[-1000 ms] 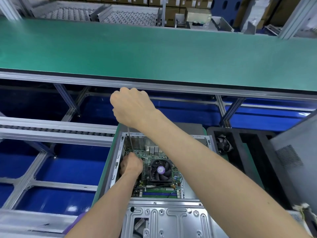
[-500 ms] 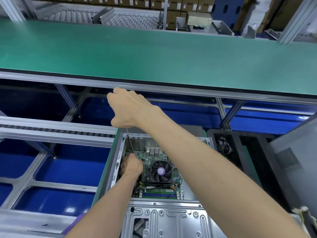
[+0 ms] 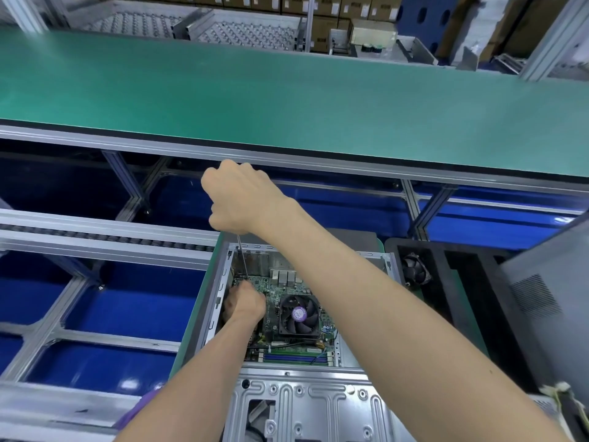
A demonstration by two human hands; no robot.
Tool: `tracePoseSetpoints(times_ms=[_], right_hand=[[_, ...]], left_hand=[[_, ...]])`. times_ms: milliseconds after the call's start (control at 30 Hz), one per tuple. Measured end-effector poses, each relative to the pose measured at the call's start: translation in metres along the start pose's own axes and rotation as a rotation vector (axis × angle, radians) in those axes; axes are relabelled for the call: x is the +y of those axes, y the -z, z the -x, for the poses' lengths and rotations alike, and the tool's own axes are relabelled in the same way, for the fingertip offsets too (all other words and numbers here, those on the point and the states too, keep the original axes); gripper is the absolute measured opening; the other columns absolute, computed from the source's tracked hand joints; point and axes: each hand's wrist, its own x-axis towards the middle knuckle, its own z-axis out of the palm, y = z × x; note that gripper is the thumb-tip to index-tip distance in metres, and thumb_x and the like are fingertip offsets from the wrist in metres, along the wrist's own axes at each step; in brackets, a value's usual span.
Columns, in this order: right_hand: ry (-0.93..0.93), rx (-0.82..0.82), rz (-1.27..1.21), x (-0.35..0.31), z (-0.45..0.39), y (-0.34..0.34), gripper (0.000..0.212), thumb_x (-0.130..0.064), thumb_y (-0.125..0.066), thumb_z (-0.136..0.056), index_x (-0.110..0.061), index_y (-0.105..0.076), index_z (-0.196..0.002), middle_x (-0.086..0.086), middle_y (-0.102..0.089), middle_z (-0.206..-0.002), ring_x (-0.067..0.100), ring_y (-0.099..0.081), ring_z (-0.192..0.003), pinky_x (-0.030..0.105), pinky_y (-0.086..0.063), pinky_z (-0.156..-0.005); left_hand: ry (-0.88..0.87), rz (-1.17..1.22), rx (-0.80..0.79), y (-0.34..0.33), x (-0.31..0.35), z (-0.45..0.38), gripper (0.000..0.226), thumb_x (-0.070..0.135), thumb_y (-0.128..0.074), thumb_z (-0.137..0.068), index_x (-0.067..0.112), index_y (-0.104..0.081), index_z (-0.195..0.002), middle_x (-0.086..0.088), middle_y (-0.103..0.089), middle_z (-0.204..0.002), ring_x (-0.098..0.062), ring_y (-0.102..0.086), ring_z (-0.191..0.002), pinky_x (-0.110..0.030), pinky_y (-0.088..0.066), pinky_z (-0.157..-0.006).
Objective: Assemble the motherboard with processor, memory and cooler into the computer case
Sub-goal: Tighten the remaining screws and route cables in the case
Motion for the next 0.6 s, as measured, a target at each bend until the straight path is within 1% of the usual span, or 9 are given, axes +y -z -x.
tracePoseSetpoints(times_ms=[67,133,200,267,333,400,467,500,600], right_hand=[[-0.05,0.078,0.103,-0.002,0.0,-0.004,0.022,-0.014,-0.056,-0.089,-0.016,-0.037,-0.08,-0.002,-0.027,-0.07,0.025,-0.042,-0.066,0.034,-0.031,-0.058],[-0.055,0.086,0.137,-0.002,-0.001,-0.001,0.021,-0.019,-0.057,-0.09,-0.018,-0.038,-0.082,-0.003,-0.027,-0.07,0.027,-0.043,-0.07,0.036,-0.031,-0.062],[-0.02,-0.004,0.053,0.002,-0.001,0.003,0.022,-0.026,-0.061,-0.082,-0.018,-0.04,-0.086,-0.002,-0.034,-0.074,0.027,-0.044,-0.073,0.036,-0.032,-0.064],[0.022,-0.092,-0.036,0.004,0.001,0.009,0.023,-0.023,-0.063,-0.078,-0.017,-0.043,-0.088,0.0,-0.043,-0.083,0.025,-0.046,-0.072,0.034,-0.033,-0.062],[0.015,-0.075,-0.039,0.005,0.002,0.008,0.024,-0.018,-0.062,-0.079,-0.017,-0.039,-0.077,-0.002,-0.037,-0.076,0.02,-0.041,-0.064,0.03,-0.028,-0.056],[-0.037,-0.001,0.037,0.005,0.003,0.003,0.029,-0.017,-0.059,-0.086,-0.015,-0.034,-0.072,-0.003,-0.03,-0.072,0.021,-0.04,-0.065,0.03,-0.027,-0.056],[-0.069,0.076,0.111,0.004,0.004,0.0,0.016,-0.019,-0.056,-0.093,-0.015,-0.045,-0.083,-0.002,-0.034,-0.076,0.026,-0.042,-0.073,0.036,-0.033,-0.064],[-0.067,0.074,0.129,0.005,0.004,0.001,0.009,-0.022,-0.057,-0.093,-0.017,-0.051,-0.089,-0.001,-0.035,-0.079,0.027,-0.041,-0.074,0.037,-0.034,-0.065],[-0.021,-0.035,-0.018,0.01,0.006,0.005,0.024,-0.023,-0.063,-0.082,-0.016,-0.043,-0.093,0.0,-0.04,-0.083,0.027,-0.045,-0.076,0.034,-0.033,-0.062]], left_hand=[[-0.008,-0.003,0.0,0.001,0.0,0.0,0.02,0.018,-0.054,-0.096,0.011,-0.062,-0.113,-0.006,-0.054,-0.091,-0.026,-0.054,-0.081,-0.032,-0.046,-0.068],[-0.007,-0.001,0.001,0.001,0.001,0.001,0.021,0.018,-0.054,-0.096,0.012,-0.063,-0.113,-0.005,-0.055,-0.09,-0.025,-0.055,-0.081,-0.031,-0.045,-0.067],[-0.002,0.003,0.0,0.002,0.001,0.001,0.023,0.017,-0.053,-0.096,0.013,-0.062,-0.117,-0.005,-0.056,-0.092,-0.025,-0.056,-0.081,-0.031,-0.045,-0.066],[0.001,0.002,-0.001,0.001,0.001,0.002,0.026,0.017,-0.053,-0.096,0.015,-0.061,-0.122,-0.004,-0.055,-0.093,-0.025,-0.055,-0.082,-0.031,-0.044,-0.066],[-0.003,0.002,-0.001,0.002,0.001,0.002,0.026,0.018,-0.053,-0.096,0.014,-0.061,-0.12,-0.005,-0.054,-0.093,-0.025,-0.053,-0.083,-0.031,-0.044,-0.068],[-0.007,0.001,-0.005,0.001,0.001,0.002,0.023,0.017,-0.053,-0.096,0.013,-0.062,-0.117,-0.006,-0.054,-0.092,-0.026,-0.054,-0.083,-0.032,-0.045,-0.07],[-0.013,-0.001,-0.008,0.001,0.001,0.003,0.022,0.018,-0.053,-0.096,0.012,-0.062,-0.115,-0.006,-0.056,-0.092,-0.026,-0.055,-0.083,-0.032,-0.047,-0.07],[-0.014,-0.002,-0.009,0.002,0.001,0.003,0.021,0.018,-0.053,-0.097,0.011,-0.062,-0.115,-0.007,-0.057,-0.092,-0.026,-0.056,-0.083,-0.032,-0.047,-0.07],[-0.017,-0.01,-0.011,0.003,0.001,0.004,0.019,0.018,-0.053,-0.097,0.01,-0.062,-0.112,-0.007,-0.058,-0.093,-0.025,-0.057,-0.083,-0.032,-0.049,-0.07]])
